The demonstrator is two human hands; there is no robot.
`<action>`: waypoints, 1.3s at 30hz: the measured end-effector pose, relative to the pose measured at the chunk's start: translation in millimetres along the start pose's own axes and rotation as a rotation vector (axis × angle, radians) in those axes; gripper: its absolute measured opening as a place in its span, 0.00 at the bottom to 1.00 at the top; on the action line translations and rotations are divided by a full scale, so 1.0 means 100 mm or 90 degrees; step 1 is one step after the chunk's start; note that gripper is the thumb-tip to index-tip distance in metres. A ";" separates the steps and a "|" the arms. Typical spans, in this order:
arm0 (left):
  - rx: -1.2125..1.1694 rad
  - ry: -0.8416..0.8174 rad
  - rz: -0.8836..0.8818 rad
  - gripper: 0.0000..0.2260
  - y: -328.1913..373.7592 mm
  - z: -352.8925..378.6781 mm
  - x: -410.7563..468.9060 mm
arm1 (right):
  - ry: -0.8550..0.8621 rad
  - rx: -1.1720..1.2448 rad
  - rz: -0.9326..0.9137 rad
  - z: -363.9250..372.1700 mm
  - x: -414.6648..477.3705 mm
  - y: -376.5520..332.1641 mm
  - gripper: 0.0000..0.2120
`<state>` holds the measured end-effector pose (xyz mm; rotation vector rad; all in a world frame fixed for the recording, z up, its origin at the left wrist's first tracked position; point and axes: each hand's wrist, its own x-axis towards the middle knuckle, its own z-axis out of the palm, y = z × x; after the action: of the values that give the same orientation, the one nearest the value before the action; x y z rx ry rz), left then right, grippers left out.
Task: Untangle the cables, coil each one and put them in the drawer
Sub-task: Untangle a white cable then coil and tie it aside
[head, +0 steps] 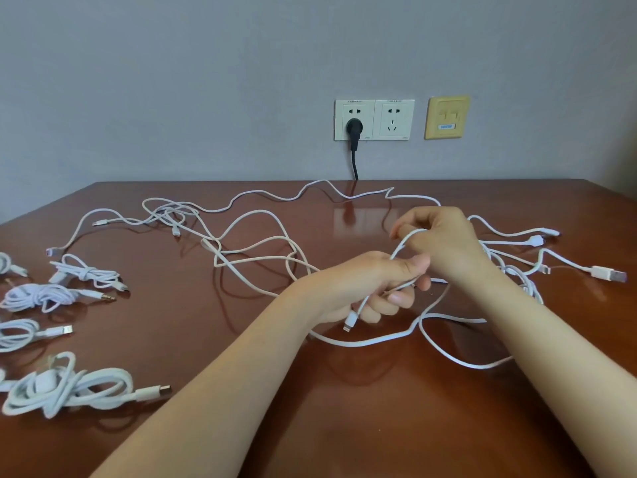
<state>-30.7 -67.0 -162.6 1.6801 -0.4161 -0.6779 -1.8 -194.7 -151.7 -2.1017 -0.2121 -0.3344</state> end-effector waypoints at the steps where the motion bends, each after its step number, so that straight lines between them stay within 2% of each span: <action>1: -0.009 0.009 0.005 0.16 0.00 0.00 0.00 | 0.014 -0.008 -0.006 0.00 0.02 0.01 0.14; 5: -0.061 0.041 0.044 0.17 -0.05 -0.04 0.00 | 0.024 -0.105 -0.096 -0.03 -0.01 0.02 0.11; 9: -0.115 0.165 0.084 0.18 -0.05 -0.12 -0.01 | -0.034 -0.223 -0.184 -0.03 -0.03 0.07 0.13; 11: -0.110 0.206 0.090 0.19 -0.05 -0.17 -0.02 | -0.053 -0.183 -0.211 0.01 -0.06 0.05 0.12; 14: -0.109 0.221 0.092 0.20 -0.04 -0.20 -0.04 | -0.059 -0.065 -0.204 0.07 -0.08 0.02 0.13; 16: -0.120 0.224 0.076 0.21 -0.01 -0.19 -0.04 | -0.043 -0.039 -0.198 0.09 -0.06 0.04 0.14; 21: -0.124 0.156 0.010 0.20 0.04 -0.19 0.02 | 0.020 0.033 -0.137 0.11 0.00 0.08 0.14; 24: -0.164 0.120 0.024 0.20 0.04 -0.16 0.04 | 0.052 0.092 -0.088 0.11 0.01 0.09 0.14; 26: -0.155 0.134 0.032 0.23 0.03 -0.12 0.06 | 0.068 0.117 -0.069 0.11 0.01 0.07 0.14; 28: -0.102 0.173 0.046 0.21 -0.01 -0.09 0.07 | 0.089 0.085 -0.084 0.12 -0.01 0.07 0.13; 31: -0.102 0.212 0.087 0.19 -0.04 -0.11 0.08 | 0.109 -0.061 -0.172 0.14 -0.08 0.06 0.10; 34: -0.165 0.259 0.133 0.19 -0.03 -0.15 0.07 | 0.068 -0.080 -0.206 0.20 -0.14 0.05 0.12; 39: -0.167 0.366 0.142 0.20 -0.06 -0.17 0.11 | -0.103 -0.160 -0.255 0.27 -0.20 0.09 0.14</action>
<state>-12.0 -59.5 -168.7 1.4683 -0.0921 -0.0642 -14.3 -176.5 -179.4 -2.3296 -0.7247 -0.4443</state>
